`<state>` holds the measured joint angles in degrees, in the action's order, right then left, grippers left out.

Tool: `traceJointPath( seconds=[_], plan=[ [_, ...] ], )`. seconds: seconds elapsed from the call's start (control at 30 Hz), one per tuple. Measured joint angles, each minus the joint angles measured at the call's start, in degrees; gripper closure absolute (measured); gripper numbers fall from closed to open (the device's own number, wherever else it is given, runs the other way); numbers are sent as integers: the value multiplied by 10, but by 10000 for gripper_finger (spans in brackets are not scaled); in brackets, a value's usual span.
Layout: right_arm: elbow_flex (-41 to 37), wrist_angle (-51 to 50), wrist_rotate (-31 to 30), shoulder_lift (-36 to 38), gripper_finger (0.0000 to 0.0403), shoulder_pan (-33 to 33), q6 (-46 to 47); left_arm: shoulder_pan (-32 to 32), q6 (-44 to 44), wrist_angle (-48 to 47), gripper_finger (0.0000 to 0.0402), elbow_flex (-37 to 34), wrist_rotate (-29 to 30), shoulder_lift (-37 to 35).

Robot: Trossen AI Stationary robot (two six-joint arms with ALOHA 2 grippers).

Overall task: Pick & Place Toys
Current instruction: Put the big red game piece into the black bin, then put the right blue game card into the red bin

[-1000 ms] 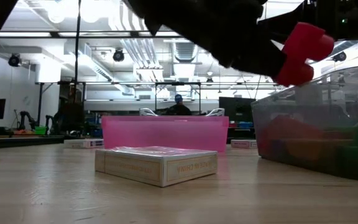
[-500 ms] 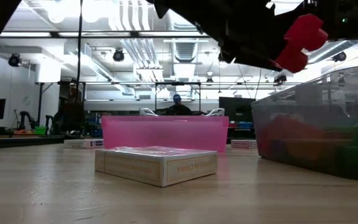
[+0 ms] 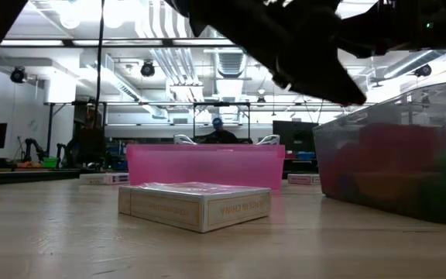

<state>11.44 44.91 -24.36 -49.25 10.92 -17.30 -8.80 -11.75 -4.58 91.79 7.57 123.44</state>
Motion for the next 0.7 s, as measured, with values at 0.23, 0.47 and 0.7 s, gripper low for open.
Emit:
traceJointPath(
  seconds=[0.23,0.47,0.7],
  plan=[
    [0,0,0,0,121,0,0,-1,19,2,132,-33,4,-1],
    [0,-5,0,-1,121,0,0,-7,16,5,131,-41,0,-17],
    [0,-8,0,-2,121,0,5,-8,23,31,131,-42,-12,-28]
  ],
)
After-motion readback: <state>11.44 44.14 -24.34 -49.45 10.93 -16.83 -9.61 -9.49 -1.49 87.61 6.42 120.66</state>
